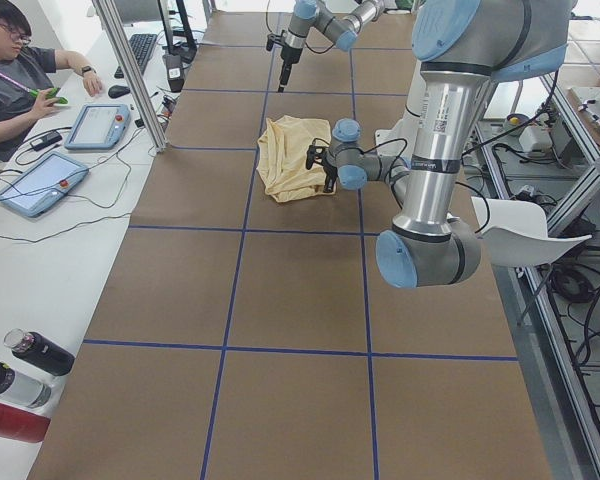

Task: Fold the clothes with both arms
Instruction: 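Move the right gripper away while the left gripper lowers to the folded shirt's corner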

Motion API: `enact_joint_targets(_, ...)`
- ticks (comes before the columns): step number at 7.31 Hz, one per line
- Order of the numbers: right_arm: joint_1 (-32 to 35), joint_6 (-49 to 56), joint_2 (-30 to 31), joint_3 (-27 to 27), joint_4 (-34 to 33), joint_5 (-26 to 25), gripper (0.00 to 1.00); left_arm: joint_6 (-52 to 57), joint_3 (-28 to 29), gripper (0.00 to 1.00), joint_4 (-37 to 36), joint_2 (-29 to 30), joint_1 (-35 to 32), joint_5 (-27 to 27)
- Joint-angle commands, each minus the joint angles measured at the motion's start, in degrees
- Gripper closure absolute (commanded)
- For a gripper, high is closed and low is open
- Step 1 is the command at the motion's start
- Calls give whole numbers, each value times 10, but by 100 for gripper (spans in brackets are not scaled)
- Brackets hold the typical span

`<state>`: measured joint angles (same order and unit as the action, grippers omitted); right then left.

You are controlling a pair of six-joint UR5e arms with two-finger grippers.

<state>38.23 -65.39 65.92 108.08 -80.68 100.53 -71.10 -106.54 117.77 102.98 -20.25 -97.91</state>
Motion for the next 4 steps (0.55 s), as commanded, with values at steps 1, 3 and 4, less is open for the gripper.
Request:
enact_joint_targets(1, -1, 0, 0, -2, 0, -1, 0, 3, -2, 100, 0, -10, 0, 0)
enact_joint_targets(3, -3, 0, 0, -4, 1, -1, 0, 11, -8, 100, -4, -11, -8, -1)
enact_joint_targets(4, -4, 0, 0, -5, 2, -1, 0, 40, -8, 100, -6, -10, -23, -2)
